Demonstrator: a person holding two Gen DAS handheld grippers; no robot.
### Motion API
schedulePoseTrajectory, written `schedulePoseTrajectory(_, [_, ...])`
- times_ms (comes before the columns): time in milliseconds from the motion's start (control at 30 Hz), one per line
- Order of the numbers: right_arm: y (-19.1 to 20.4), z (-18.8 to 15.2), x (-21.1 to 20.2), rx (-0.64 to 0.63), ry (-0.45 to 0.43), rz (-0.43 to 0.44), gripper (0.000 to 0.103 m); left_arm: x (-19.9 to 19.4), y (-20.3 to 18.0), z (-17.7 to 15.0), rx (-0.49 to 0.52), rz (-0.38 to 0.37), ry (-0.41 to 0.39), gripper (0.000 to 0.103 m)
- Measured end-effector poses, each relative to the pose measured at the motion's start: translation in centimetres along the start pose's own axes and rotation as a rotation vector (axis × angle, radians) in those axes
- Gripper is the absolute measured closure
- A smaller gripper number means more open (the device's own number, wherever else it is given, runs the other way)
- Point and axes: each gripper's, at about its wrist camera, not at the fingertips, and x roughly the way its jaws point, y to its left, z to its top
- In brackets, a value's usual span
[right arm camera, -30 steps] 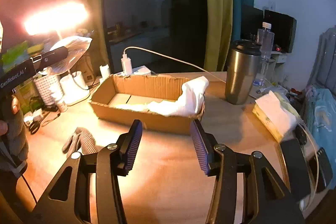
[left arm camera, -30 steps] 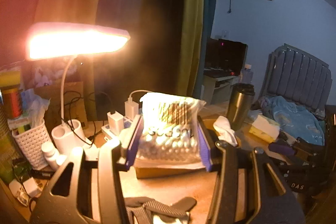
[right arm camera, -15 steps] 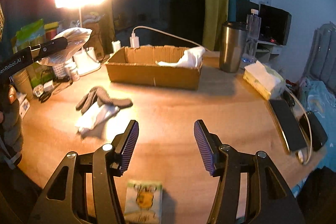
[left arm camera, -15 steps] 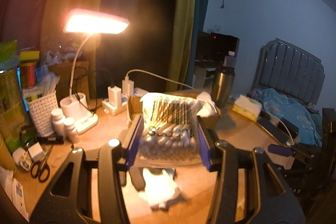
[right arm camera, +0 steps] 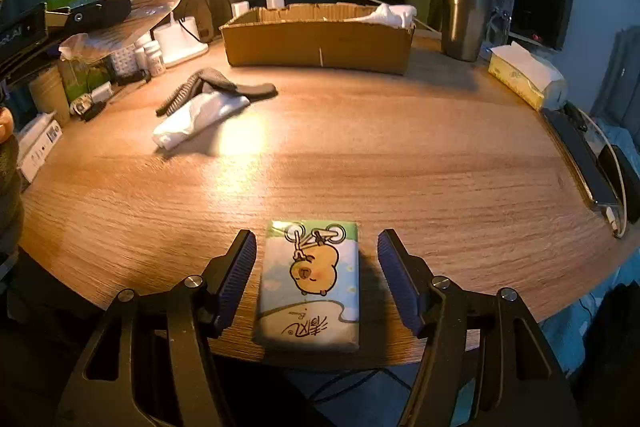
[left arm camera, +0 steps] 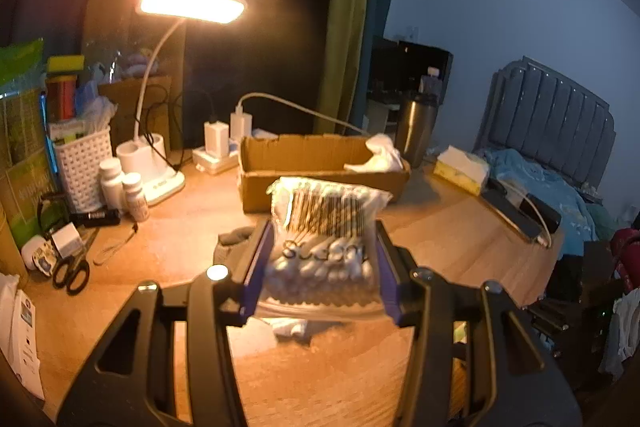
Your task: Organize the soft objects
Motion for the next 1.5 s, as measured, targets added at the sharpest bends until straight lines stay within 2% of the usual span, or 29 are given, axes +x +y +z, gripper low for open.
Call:
schedulePoseTrajectory(67, [-0.1,-0.1,0.3,0.001,0.009,0.002,0.053,0.3,0.0,-0.4,0.000,-0.001,0.016,0.054])
schedulePoseTrajectory(267, [-0.9,1.0,0.7,0.012,-0.004,0.000,0.053,1.2,0.4,-0.8,-0.011,0.002,0.042,0.054])
schedulePoseTrajectory(400, [-1.6,3.2,0.4,0.021,-0.061,-0.008,0.053,1.8,0.4,-0.4,-0.004,0.000,0.043,0.054])
schedulePoseTrajectory(667, [-2.3,7.4,-0.4,0.023,-0.177,0.000,0.053,2.4,0.6,1.3,0.000,0.005,0.009,0.054])
schedulePoseTrajectory(1200, [-2.7,16.1,-1.4,-0.001,-0.347,0.016,0.053,4.9,0.7,6.2,0.028,0.029,-0.065,0.054])
schedulePoseTrajectory(1500, [-2.5,19.9,-0.5,-0.018,-0.394,0.034,0.053,6.6,1.3,8.8,0.030,0.035,-0.098,0.054])
